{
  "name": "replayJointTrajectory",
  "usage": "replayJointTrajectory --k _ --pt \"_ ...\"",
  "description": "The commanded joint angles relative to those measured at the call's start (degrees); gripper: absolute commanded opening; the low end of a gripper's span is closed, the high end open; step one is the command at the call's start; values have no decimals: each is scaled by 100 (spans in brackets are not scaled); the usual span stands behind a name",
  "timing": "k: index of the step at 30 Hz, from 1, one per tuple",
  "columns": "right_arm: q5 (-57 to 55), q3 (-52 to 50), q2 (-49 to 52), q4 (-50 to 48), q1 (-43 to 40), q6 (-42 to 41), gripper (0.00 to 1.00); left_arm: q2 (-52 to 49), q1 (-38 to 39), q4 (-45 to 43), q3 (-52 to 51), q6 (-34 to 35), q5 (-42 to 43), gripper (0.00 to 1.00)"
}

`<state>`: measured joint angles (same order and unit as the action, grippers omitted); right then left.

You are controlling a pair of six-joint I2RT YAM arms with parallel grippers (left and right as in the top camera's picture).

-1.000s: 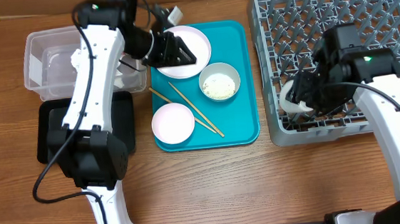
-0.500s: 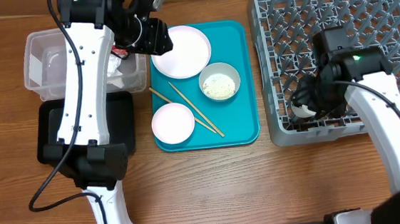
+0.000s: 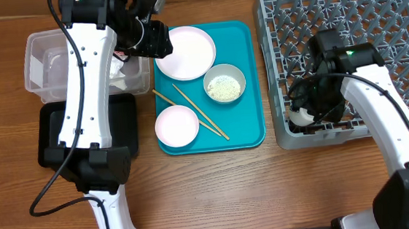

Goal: Sort waste into correct bins and load items into the dishwasher
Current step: 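Lower the white cup upside down into the rack with the right gripper, then reach the left gripper to the rice bowl rim and grasp it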

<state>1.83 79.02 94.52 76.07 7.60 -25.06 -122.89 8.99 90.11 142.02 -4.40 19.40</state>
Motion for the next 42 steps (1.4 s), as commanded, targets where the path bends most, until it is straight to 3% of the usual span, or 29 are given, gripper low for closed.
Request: replayJointTrajectory --k 1,7,11,16,20,21,28,37,42 --pt "116 162 116 -11 22 -9 73 92 2 17 107 57 -59 52" --pt "125 168 125 -83 20 -2 90 92 2 15 107 57 -96 55" --pt "127 310 122 -50 -11 2 91 94 2 13 127 57 -214 54" --pt "142 1235 111 337 15 236 91 164 2 157 483 66 -203 52" --pt "551 1987 111 568 74 566 91 352 7 636 785 658 -205 52" --pt "728 2105 111 573 76 564 90 431 9 671 774 739 -223 48" --pt "1182 2144 129 348 295 527 90 1016 354 671 490 1193 -249 48" --pt "1178 2144 160 -81 728 400 90 1394 1403 625 -1438 2144 -1460 45" --pt "1178 2144 269 -96 737 380 90 1394 1582 -72 -2612 2398 -1504 41"
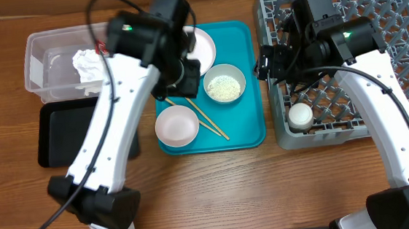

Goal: Sort waste into correct bins and load items into the dishwasher
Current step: 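Reach the left gripper to the rice bowl rim and grasp it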

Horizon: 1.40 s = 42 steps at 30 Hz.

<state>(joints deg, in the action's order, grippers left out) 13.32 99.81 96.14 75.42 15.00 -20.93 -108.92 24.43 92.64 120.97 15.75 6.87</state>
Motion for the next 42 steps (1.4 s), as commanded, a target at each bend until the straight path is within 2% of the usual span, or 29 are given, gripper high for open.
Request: replayJointTrajectory --k 1,5,8,10,16,21,24,28,30,34,42 --pt "28 66 138 -31 -4 -33 90 -2 55 -494 -636 385 -234 41" --pt "28 66 260 -39 -4 -33 90 -13 149 -1703 -1276 400 -243 41" --pt "28 66 284 -35 -4 -33 90 -85 164 -2682 -1740 398 -260 51" --pt "26 66 284 -28 -7 -31 90 -234 164 -3165 -1976 398 -260 52" --pt "24 66 284 9 -7 -15 90 -898 164 -3707 -2142 398 -199 51" --pt "-63 66 284 15 -7 -7 90 -1147 190 -3976 -2142 184 299 47" --pt "-138 66 284 55 -31 -4 90 -1145 304 -4210 -2140 -442 326 50" --pt "-343 66 278 109 -164 -7 90 -1152 535 -4494 -2140 -1895 295 58" --pt "-339 66 262 129 -319 -9 90 -1152 658 -4583 -2140 -2413 151 61" --pt "-337 68 179 164 -719 -4 91 -1174 870 -4835 -2140 -3080 -157 67" --pt "-317 70 -15 354 -1390 151 91 -1349 981 -5386 -2142 -3648 -175 65"
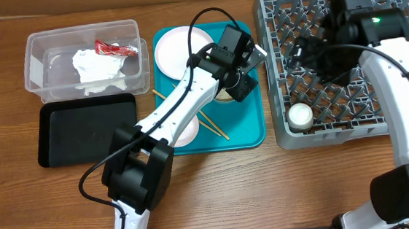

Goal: Sort waste into correct bins and load items into the dishwasher
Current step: 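Reach the left gripper to the rice bowl rim and grasp it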

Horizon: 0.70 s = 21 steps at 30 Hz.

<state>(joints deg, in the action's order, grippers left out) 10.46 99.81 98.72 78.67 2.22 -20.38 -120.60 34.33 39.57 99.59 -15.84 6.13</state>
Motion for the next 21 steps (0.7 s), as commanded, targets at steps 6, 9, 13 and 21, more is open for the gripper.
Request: replayJointTrajectory --k 6,9,13,21 --pt "-33 70 -273 103 -192 181 91 -468 199 -105 -4 -695 -415 60" --pt "-33 70 -273 114 -192 181 91 -466 444 -101 2 -715 -857 59" --pt "-33 70 -273 120 -192 181 91 -544 651 -70 0 -702 -1102 58" --pt "-31 70 -273 144 -192 208 91 -614 656 -109 0 -514 -1276 54"
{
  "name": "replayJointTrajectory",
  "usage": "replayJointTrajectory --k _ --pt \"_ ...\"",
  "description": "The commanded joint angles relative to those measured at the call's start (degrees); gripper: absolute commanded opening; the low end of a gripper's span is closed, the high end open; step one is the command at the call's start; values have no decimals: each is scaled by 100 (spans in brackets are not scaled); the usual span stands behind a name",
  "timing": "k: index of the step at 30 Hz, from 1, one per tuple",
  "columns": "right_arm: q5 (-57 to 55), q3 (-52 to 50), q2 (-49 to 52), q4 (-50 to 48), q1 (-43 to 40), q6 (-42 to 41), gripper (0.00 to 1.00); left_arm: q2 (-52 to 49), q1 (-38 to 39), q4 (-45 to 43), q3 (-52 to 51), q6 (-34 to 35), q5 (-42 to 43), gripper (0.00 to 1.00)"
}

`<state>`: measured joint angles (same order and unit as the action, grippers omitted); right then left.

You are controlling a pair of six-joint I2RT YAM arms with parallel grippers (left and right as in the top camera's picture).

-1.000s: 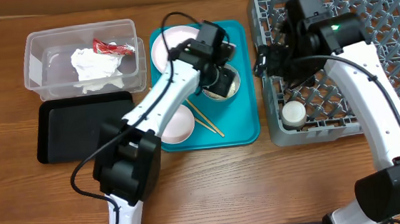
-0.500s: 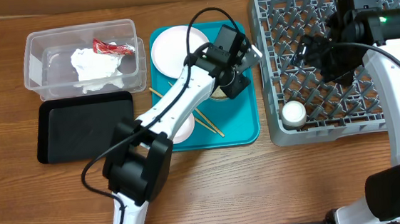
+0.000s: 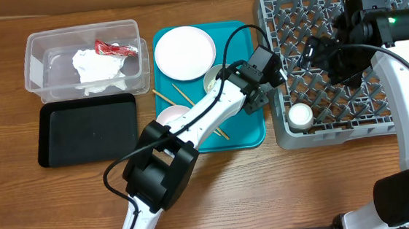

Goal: Sort waste into correct bins and load items into the dishwasher
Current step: 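Reach the left gripper to the rice bowl rim and grasp it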

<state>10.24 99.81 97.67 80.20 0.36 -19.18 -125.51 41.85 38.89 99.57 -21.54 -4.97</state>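
Observation:
My left gripper (image 3: 266,80) hangs over the right edge of the teal tray (image 3: 242,35), close to the grey dish rack; its jaws are hidden from above. The left arm covers most of the rice bowl (image 3: 212,76) and part of the small white bowl (image 3: 167,117). A white plate (image 3: 183,52) lies at the back of the tray, and two chopsticks (image 3: 180,96) lie across it. Over the middle of the rack is my right gripper (image 3: 311,51), its fingers too dark to read. A white cup (image 3: 299,114) sits in the rack's front left corner.
At the back left, a clear bin (image 3: 36,69) holds crumpled tissue (image 3: 94,64) and a red wrapper (image 3: 115,47). A black tray (image 3: 85,130) lies in front of it. The rack fills the right side of the wooden table.
My left gripper has moved from over the rice bowl to the tray's right edge, by the rack. The right gripper has shifted slightly to the right over the rack. The cup has not moved.
At first my left gripper was at the clear bin and my right was low at the rack's front left corner with the cup. Then tissue and wrapper lay in the bin, the cup stood alone, and both arms had moved away. The left then reached the rice bowl, now beyond it.

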Motion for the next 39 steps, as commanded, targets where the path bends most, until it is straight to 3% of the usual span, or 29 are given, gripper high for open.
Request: replayJointTrajectory --k 1,11,17,23,30,39 --pt "-11 70 -168 -9 -7 103 91 -122 -98 -44 4 61 -164 54" --pt "-11 70 -168 70 -7 146 91 -125 -96 422 94 101 -153 49" --pt "-11 70 -168 70 -7 146 92 -140 -111 654 92 424 -96 28" --pt "-11 70 -168 72 -7 166 92 -140 -105 656 92 636 -103 25" --pt "-13 70 -168 72 -7 170 92 -173 -111 680 15 612 -149 31" --pt "-11 70 -168 68 -7 214 92 -385 -111 715 -11 702 -426 12"
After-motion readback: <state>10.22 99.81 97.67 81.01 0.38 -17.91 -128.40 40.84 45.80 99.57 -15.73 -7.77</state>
